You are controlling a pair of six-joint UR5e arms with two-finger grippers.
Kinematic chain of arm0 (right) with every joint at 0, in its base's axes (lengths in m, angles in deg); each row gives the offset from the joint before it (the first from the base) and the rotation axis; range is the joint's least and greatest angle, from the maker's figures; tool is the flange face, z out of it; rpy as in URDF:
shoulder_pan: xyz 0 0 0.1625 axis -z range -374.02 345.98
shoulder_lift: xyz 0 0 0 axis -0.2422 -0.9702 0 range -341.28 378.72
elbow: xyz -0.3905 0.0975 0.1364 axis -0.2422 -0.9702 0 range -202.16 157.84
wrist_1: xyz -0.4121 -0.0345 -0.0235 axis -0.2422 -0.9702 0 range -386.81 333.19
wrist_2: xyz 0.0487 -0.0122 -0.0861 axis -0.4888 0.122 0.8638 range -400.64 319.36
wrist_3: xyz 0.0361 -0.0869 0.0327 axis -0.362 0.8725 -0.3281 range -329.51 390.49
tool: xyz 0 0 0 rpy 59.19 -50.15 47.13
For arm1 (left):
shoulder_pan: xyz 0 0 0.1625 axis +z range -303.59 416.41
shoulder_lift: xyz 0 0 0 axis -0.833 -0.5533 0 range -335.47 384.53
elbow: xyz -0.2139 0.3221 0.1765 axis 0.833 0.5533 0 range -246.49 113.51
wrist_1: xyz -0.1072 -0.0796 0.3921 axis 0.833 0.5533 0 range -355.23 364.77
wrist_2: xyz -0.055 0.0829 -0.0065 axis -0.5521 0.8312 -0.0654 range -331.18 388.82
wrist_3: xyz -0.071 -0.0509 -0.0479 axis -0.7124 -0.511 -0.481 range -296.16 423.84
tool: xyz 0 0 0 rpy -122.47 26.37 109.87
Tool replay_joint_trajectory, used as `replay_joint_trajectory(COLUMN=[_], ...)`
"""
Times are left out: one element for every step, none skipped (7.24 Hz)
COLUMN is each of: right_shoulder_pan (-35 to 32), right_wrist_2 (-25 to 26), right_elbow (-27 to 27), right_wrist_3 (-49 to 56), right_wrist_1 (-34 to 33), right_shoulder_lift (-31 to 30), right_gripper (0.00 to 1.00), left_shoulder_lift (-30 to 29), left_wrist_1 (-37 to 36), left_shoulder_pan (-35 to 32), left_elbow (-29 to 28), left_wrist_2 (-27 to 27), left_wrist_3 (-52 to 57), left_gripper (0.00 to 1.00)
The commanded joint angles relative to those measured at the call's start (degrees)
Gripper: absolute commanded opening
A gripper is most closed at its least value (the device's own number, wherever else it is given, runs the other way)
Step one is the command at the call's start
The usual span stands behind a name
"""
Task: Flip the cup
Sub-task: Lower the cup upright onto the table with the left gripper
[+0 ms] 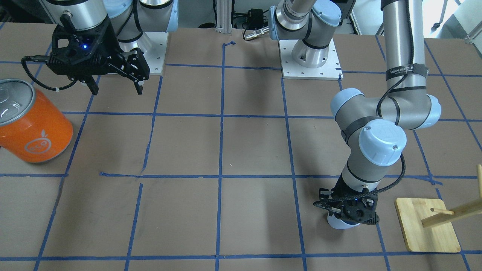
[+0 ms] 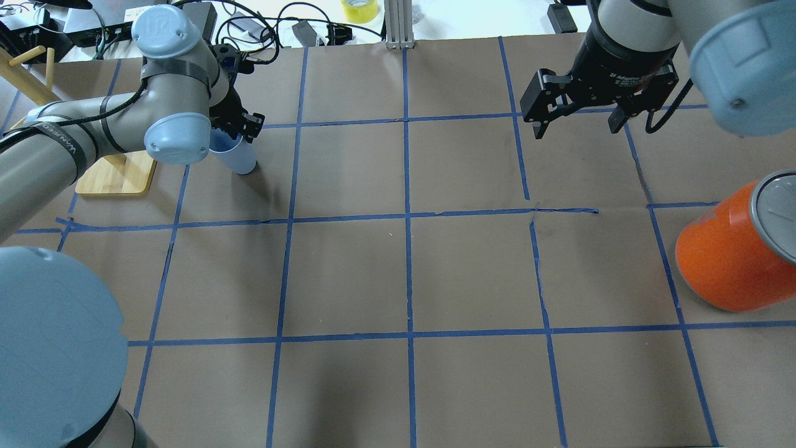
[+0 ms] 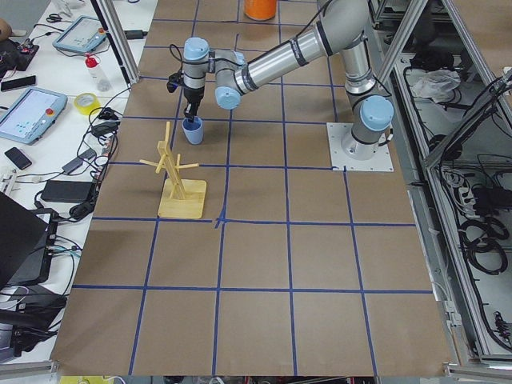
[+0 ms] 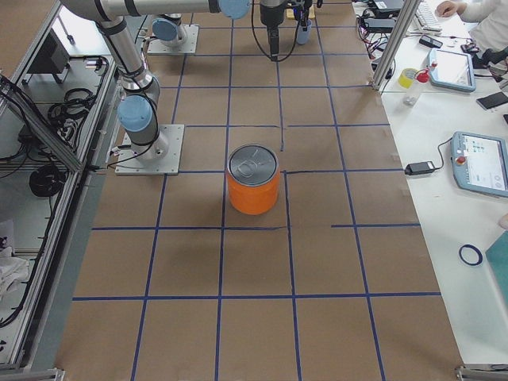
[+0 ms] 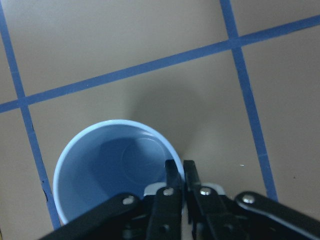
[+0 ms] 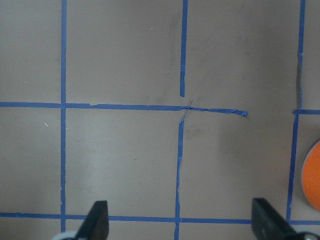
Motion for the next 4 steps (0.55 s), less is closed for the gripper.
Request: replay_joint_trajectory(right_shoulder_pan=[0.0, 0.0, 0.0, 0.0], right_wrist_2=[0.0, 0.0, 0.0, 0.0], right_elbow=[0.06, 0.06, 0.06, 0.06], right_wrist_3=[0.0, 0.0, 0.08, 0.0], right_wrist_1=[-0.01, -0.01, -0.01, -0.01], right_shoulder_lift=[0.06, 0.06, 0.06, 0.06], right_gripper=[1.0, 1.0, 1.0, 1.0], left_shoulder_lift=[2.96, 6.2, 10.15, 14.63], left_wrist_1=[3.65, 7.51, 15.99, 24.6], left_shoulder_pan=[-0.19, -0.45, -0.98, -1.33], left_elbow=[-0.96, -2.01, -3.58, -4.73], left_wrist_2=[-0.16, -0.33, -0.42, -1.64], left_wrist_3=[-1.54, -2.25, -3.47, -4.18], left_gripper=[1.0, 1.0, 1.0, 1.0])
